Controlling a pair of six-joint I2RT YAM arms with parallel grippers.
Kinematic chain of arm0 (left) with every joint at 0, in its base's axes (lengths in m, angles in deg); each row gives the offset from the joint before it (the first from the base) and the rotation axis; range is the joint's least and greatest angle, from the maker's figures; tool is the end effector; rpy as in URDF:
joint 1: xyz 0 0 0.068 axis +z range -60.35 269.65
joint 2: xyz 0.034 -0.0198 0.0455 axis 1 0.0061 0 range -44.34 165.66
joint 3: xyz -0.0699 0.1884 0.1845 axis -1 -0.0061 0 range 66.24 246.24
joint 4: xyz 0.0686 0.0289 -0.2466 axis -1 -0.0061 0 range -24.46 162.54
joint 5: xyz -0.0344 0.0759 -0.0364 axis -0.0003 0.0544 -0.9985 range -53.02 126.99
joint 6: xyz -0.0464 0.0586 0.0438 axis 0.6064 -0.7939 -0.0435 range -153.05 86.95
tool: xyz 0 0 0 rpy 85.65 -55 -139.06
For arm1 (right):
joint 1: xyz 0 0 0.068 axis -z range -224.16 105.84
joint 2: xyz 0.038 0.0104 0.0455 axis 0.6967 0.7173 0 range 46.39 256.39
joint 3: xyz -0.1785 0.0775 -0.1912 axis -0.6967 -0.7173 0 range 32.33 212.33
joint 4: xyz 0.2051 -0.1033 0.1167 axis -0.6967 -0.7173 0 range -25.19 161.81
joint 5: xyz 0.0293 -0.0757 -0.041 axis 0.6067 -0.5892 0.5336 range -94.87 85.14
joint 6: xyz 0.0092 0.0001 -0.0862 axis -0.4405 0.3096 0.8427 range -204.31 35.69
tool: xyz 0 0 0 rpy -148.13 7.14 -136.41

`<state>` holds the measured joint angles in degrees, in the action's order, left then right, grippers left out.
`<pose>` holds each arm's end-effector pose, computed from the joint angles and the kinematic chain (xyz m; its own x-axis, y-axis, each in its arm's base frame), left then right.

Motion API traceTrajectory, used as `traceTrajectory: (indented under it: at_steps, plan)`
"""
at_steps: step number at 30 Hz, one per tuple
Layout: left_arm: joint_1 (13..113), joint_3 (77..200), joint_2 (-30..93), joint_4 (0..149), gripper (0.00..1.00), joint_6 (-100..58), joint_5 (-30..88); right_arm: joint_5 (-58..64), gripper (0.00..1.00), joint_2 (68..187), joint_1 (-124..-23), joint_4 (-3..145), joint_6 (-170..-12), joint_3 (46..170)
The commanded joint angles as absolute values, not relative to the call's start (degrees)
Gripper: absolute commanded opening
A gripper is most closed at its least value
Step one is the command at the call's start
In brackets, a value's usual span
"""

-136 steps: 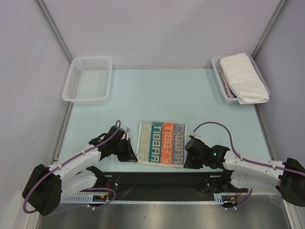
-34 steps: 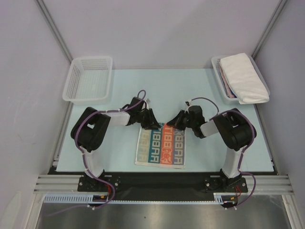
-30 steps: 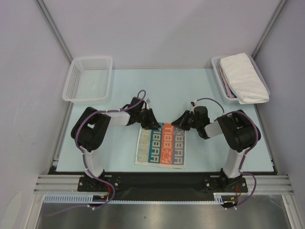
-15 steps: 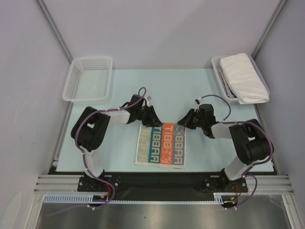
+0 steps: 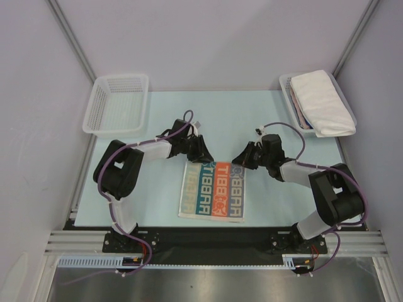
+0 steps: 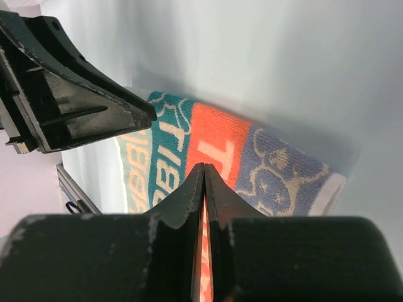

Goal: Fold and stack the towels
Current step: Fold the towel

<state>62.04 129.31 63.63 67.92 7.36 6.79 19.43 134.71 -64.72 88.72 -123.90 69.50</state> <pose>0.3414 -0.2220 0.1304 -0.9604 -0.1299 -0.2464 0.0885 0.6965 -0.7121 0.2970 0.1451 0.1465 -0.8129 0.3155 -0.4895 -0.1562 0.6915 0.7052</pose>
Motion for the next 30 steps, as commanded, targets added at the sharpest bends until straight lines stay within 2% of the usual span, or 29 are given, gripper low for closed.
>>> traceTrajectory:
  at_steps: [1,13,30]
  plan:
    - [62.32,129.44,62.36,66.05,0.31,4.4,7.01,20.98,0.07,135.86,-64.64,90.09,-124.74,67.67]
    - [65.83,128.29,63.42,62.44,0.29,2.99,14.74,20.8,0.04,142.37,-60.95,93.17,-125.09,65.12]
    - [69.7,130.93,65.09,53.83,0.27,-1.32,24.33,18.69,0.03,141.67,-57.96,88.6,-122.81,65.03]
